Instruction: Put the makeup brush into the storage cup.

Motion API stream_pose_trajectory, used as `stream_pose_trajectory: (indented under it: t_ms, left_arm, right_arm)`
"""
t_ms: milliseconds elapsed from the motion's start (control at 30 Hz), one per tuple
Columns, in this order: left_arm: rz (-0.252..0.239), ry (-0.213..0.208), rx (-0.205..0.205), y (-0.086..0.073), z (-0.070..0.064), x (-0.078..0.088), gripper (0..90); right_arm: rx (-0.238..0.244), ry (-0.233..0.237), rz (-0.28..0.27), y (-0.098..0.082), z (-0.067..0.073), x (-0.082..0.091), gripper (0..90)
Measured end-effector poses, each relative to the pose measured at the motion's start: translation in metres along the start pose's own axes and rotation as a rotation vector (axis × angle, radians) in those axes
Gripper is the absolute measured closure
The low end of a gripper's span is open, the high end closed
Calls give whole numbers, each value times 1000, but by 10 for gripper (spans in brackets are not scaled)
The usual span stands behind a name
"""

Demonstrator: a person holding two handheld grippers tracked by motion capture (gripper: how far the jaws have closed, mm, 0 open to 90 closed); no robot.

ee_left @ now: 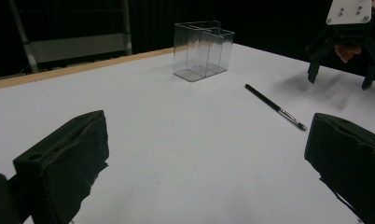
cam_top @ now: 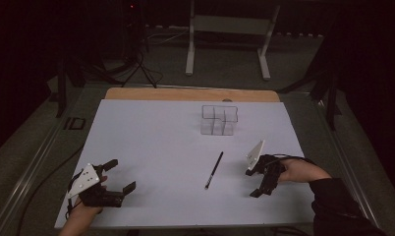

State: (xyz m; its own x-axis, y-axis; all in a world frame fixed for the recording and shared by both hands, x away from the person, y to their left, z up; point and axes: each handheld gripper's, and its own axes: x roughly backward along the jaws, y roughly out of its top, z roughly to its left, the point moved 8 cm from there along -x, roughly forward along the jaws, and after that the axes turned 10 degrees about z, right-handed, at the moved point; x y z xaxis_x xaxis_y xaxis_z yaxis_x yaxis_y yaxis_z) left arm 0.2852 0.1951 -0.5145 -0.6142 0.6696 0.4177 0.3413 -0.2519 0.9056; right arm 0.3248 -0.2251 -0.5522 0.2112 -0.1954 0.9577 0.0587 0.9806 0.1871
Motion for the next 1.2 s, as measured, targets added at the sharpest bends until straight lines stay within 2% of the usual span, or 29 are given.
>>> stream_pose_trajectory:
  t_ms: [267,333,400,467,533,600,667,733,767,900,967,1033,1133,1167,1200]
  left_arm:
    - [2,-4,1,-1,0,0,6]
    - [2,-4,1,-1,0,0,6]
    - [3,-3,3,-1,0,0,6]
    - [4,-1,4,-1,0,0,6]
    - [5,2,4,-1,0,0,6]
    - [7,7,4,-2,0,1,6]
    - [7,12,7,-2,0,2,6]
    - [10,18,6,-3,0,3,6]
    - [11,22,8,-3,0,3,6]
    - [11,33,12,-4,0,6,6]
    - [14,40,14,-5,0,7,6]
    - [18,46,18,-6,1,8,6]
    - [19,54,22,-7,1,9,6]
    - [22,60,25,-9,1,11,6]
    - [22,64,27,-10,1,13,6]
  right_arm:
    - [66,-36,34,3,-11,3,150]
    - [62,-32,38,3,-11,3,150]
    - [80,-31,74,2,-12,2,150]
    - [62,-4,108,0,-13,1,150]
    - [73,-5,132,0,-15,2,167]
    - [57,0,149,1,-19,3,169]
    - [68,-29,156,4,-24,5,169]
    - [101,-51,156,7,-30,7,169]
    - [116,-53,135,9,-32,8,168]
    - [121,-33,85,16,-43,9,169]
    - [131,-49,106,19,-49,9,169]
    - [150,-83,134,21,-57,9,149]
    - [152,-88,140,24,-62,10,151]
    - [182,-96,146,26,-65,11,150]
    - [228,-126,159,28,-70,12,151]
